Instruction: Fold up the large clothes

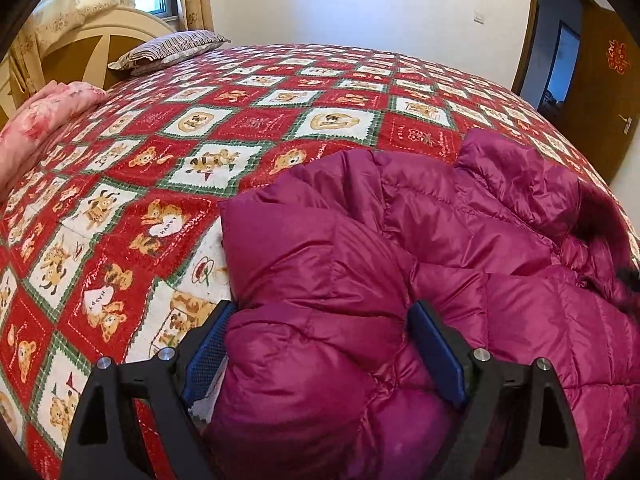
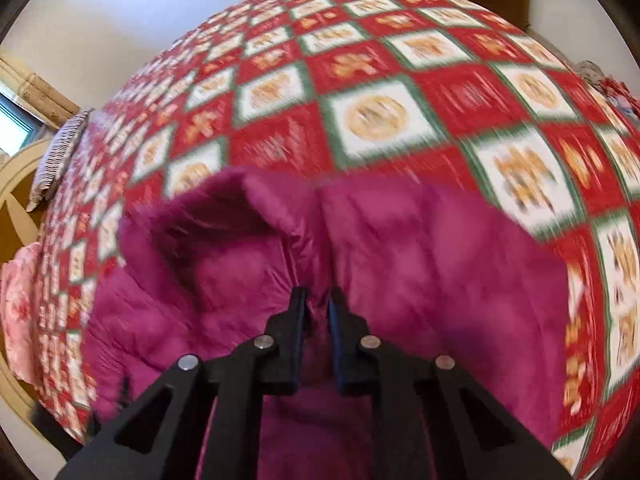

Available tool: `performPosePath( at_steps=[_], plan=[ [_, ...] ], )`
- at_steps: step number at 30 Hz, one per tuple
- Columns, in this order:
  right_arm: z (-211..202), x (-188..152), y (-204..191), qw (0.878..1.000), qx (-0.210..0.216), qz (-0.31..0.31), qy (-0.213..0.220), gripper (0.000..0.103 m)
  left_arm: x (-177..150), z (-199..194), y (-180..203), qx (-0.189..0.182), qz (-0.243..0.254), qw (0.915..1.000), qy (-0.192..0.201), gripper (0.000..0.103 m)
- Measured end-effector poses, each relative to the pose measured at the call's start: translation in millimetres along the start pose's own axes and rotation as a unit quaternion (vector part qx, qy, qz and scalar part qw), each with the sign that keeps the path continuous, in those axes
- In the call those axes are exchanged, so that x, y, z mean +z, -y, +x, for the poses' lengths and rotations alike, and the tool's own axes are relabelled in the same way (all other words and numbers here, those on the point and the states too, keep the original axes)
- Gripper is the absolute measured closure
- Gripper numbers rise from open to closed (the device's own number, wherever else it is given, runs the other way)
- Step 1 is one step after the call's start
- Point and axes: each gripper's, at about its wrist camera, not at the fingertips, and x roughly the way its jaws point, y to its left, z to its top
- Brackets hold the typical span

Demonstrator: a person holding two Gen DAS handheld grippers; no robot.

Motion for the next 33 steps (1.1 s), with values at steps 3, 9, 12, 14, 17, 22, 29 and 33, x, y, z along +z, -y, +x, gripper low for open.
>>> performPosePath(
  at_steps=[3,9,12,14,17,22,29,33],
  plan=[
    [7.0,-18.2,11.6,1.0,0.01,0.007,0.024,0.096,4.5,-5.6,-1.5,-0.02,0.013,0.9997,-0.01,0.015],
    [6.1,-45.2,-3.0,0.99,-0.035,-0.064,0.121,0.096,42.8,-46.4,15.0,-0.084,0.049,0.9952,0.01,0.015],
    [6.3,-46.2,-3.6,0.988,-0.042,-0.07,0.132,0.096,71.7,-57.5,56.8,-0.127,0.101,0.9866,0.016,0.015],
    [5.0,-46.4,4.9,0.988,-0.026,-0.063,0.14,0.096,82.0,-53.3,102.2,-0.143,0.16,0.9765,0.014,0.014],
    [5.9,-51.4,5.5,0.986,-0.014,-0.061,0.153,0.096,80.6,-30.3,160.3,-0.132,0.228,0.9646,0.002,0.014],
    [6.0,-54.7,10.1,0.986,0.011,-0.047,0.157,0.096,78.6,17.8,203.9,-0.043,0.241,0.9688,-0.04,0.014],
    [4.9,-54.8,14.9,0.986,0.034,-0.036,0.158,0.096,96.6,30.7,113.7,-0.034,0.1,0.992,-0.069,0.082],
    [5.2,-55.0,14.8,0.986,0.033,-0.037,0.159,0.096,72.3,15.1,78.0,-0.052,0.05,0.9948,-0.072,0.084]
  ],
)
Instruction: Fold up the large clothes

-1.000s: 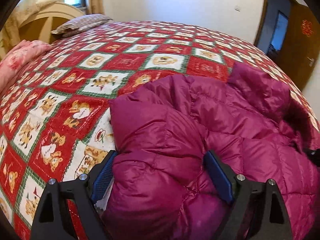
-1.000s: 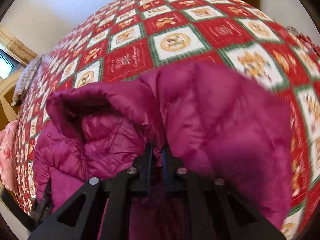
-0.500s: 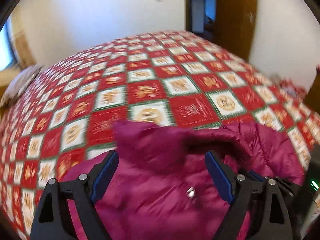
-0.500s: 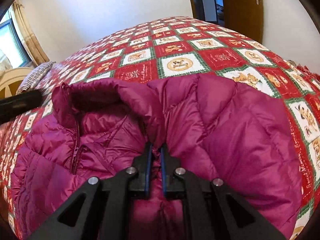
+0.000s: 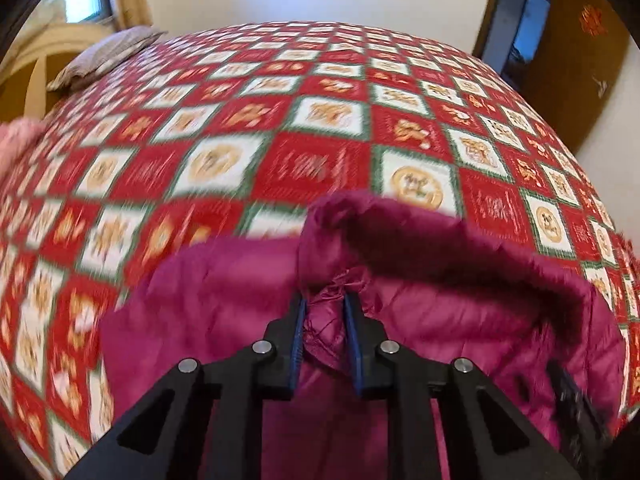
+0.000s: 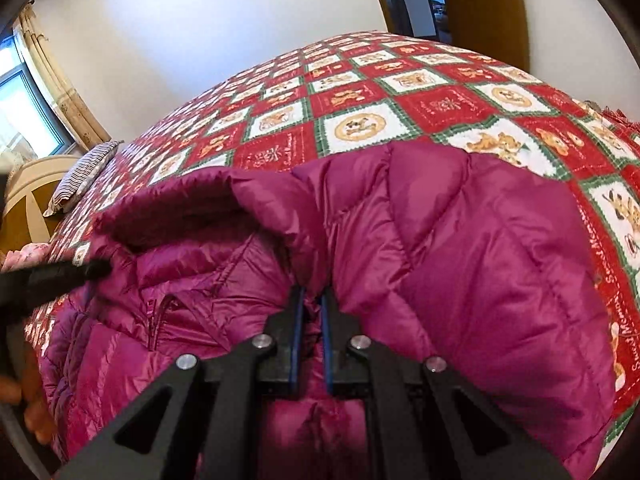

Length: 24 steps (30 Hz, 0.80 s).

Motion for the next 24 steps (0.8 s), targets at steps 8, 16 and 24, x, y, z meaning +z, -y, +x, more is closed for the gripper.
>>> performPosePath(
  at_steps=[8,16,24],
  plan=[
    [-0.4,2.4,-3.9,1.0,-0.006,-0.008,-0.008,0.092,-54.3,9.2,-24.3,-0.045,-0.122,0.9905,0.046,0.082],
    [-71.2,50.1,3.0,0.995,-0.037,0.044,0.085,0.08,-60.7,9.2,-21.1,-0.053,-0.129,0.9871,0.079,0.082],
    [34.5,71.9,-45.1,0.993,0.011,-0.005,-0.118,0.081,-61.9,9.4,-29.6,-0.073,-0.137,0.9849,0.077,0.082]
  ],
)
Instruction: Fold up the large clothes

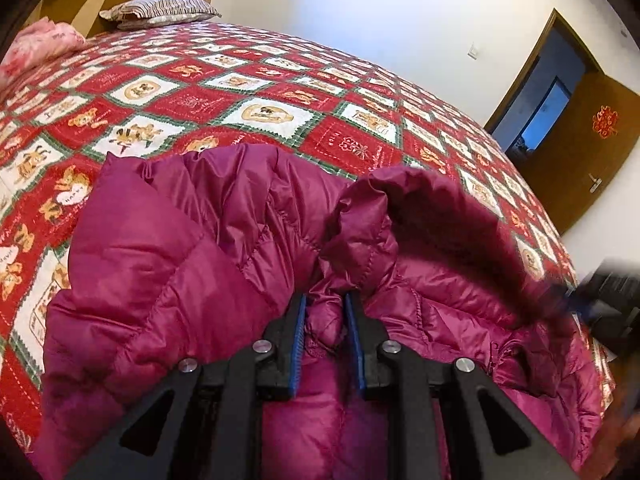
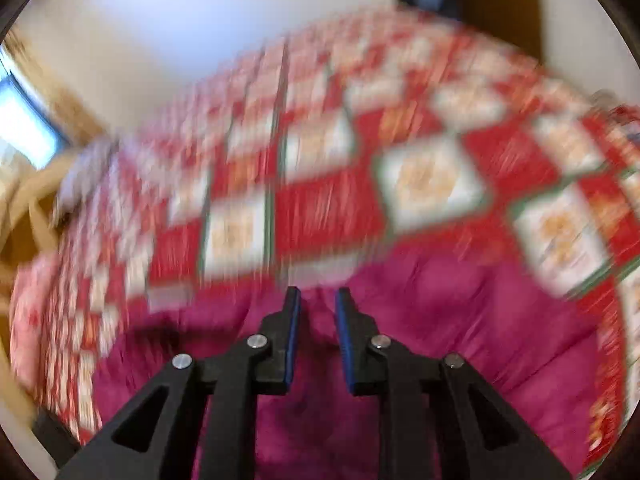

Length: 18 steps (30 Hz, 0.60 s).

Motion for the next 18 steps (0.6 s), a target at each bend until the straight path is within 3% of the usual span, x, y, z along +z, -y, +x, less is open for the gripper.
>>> performPosePath(
  at_steps=[1,2,4,6,10,12,14,16,18],
  plan=[
    [7.8,-9.7,-1.4,1.0,-0.014,-0.02,-0.019,0.082,1.2,0.7,-1.0,-0.004,-0.003,1.0,-0.002,0.082],
    [10.7,-23.8,-5.6,0.998,-0.03,-0.061,-0.009,0.085,2.3,0.5,-1.2,-0.008,-0.004,1.0,-0.005,0.082],
    [6.9,-45.2,-13.0,0.988,-0.055,-0.135,0.043,0.085,8.0,-2.1,-0.4,-0.016,0.001,0.9995,-0.028,0.082],
    [4.8,-51.3,-9.2,0.987,-0.048,-0.137,0.061,0.085,17.5,-16.2,-3.8,-0.031,-0.002,0.9983,-0.05,0.082],
    [2.8,-54.6,1.2,0.988,-0.022,-0.123,0.086,0.085,45.5,-71.2,0.4,-0.04,0.022,0.999,0.006,0.082],
    [1.2,-55.6,3.2,0.989,-0.013,-0.117,0.09,0.085,64.8,-80.4,18.1,-0.055,0.042,0.9972,0.029,0.078],
    [0.7,-56.5,2.1,0.989,-0.013,-0.119,0.093,0.084,84.1,-69.0,44.4,-0.072,0.071,0.9945,0.027,0.068],
    [-0.8,-55.9,0.6,0.987,-0.017,-0.125,0.095,0.084,98.4,-46.3,65.0,-0.072,0.09,0.9931,0.022,0.067],
    [-0.5,-57.1,0.3,0.987,-0.02,-0.13,0.097,0.084,103.0,-19.7,77.4,-0.032,0.108,0.9934,0.018,0.067]
  ],
)
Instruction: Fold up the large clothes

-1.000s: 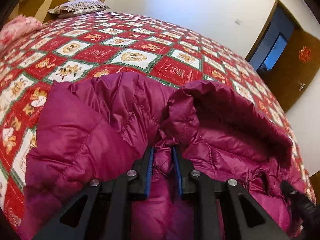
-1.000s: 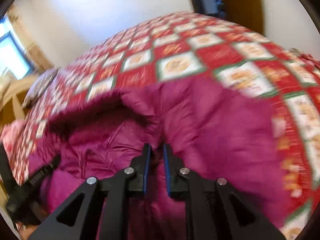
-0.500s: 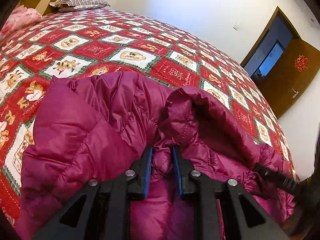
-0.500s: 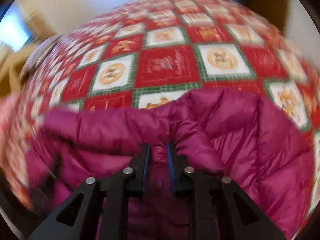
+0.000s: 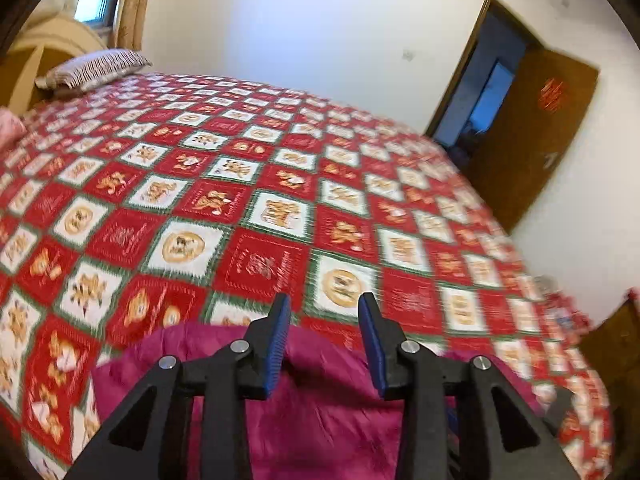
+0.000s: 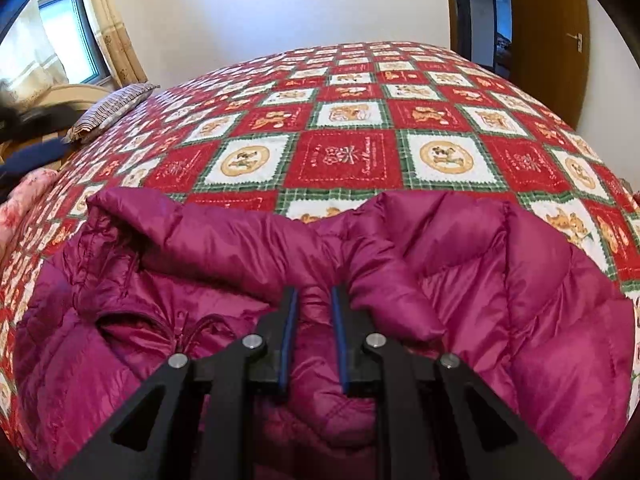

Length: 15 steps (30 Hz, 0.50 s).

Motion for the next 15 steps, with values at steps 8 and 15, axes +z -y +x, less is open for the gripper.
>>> performPosePath(
  at_steps=[8,15],
  plan=[
    [-1.7,-2.6,10.8,0.999,0.031,0.022,0.006,0.084,-88.1,39.8,-42.7,0.068,0.009,0.9965,-0.048,0.064],
    [-12.5,5.3,10.6,0.999,0.02,0.027,-0.001,0.084,-89.8,41.1,-41.6,0.064,0.008,0.9968,-0.046,0.064]
  ],
)
